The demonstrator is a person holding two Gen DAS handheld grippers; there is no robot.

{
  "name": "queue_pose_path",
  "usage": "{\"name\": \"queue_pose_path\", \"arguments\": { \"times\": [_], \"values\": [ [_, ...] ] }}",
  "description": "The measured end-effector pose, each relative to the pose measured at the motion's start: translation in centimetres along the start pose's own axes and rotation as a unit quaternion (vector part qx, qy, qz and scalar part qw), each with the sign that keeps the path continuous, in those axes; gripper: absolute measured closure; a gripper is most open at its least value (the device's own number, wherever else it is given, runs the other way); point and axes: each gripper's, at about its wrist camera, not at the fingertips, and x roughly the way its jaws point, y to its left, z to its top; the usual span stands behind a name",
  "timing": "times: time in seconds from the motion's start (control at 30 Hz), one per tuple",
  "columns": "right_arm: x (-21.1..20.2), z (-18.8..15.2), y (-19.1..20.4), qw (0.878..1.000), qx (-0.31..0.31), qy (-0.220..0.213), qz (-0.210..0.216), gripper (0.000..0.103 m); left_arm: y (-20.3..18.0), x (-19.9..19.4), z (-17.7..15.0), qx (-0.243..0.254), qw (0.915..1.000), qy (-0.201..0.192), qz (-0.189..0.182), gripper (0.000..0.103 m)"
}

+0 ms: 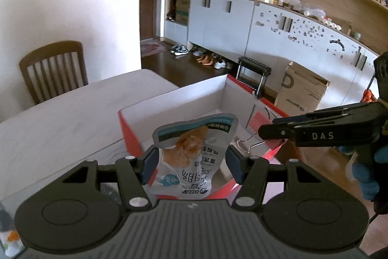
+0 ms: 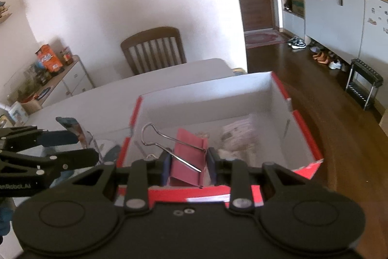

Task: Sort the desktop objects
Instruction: 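Lower the white packet into the box with the left tool while the right tool lowers the pink clip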

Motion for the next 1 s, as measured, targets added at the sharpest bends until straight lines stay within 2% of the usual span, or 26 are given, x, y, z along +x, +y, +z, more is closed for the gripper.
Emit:
{"name": "queue_pose_path", "arguments": {
  "times": [0.27,0.47,0.7,1.0],
  "values": [
    [0.4,0.5,-3.6,1.0,0.018,0.0,-0.024,0.073,-1.7,3.5,2.5,0.027,0.9996,0.007,-0.01,0.043],
    [1.9,0.6,-5.6,0.999,0.021,0.011,-0.042,0.073,-1.2,6.8,3.7,0.031,0.999,0.029,-0.01,0.043],
    [4.2,0.4,-6.3,0.998,0.017,0.032,-0.054,0.073,0.1,10.6,4.3,0.031,0.9972,0.068,-0.002,0.043],
    [7.3,-0.1,-5.5,0.996,-0.006,0.062,-0.061,0.073,0.0,14.7,4.3,0.059,0.9925,0.107,0.005,0.043]
  ]
}}
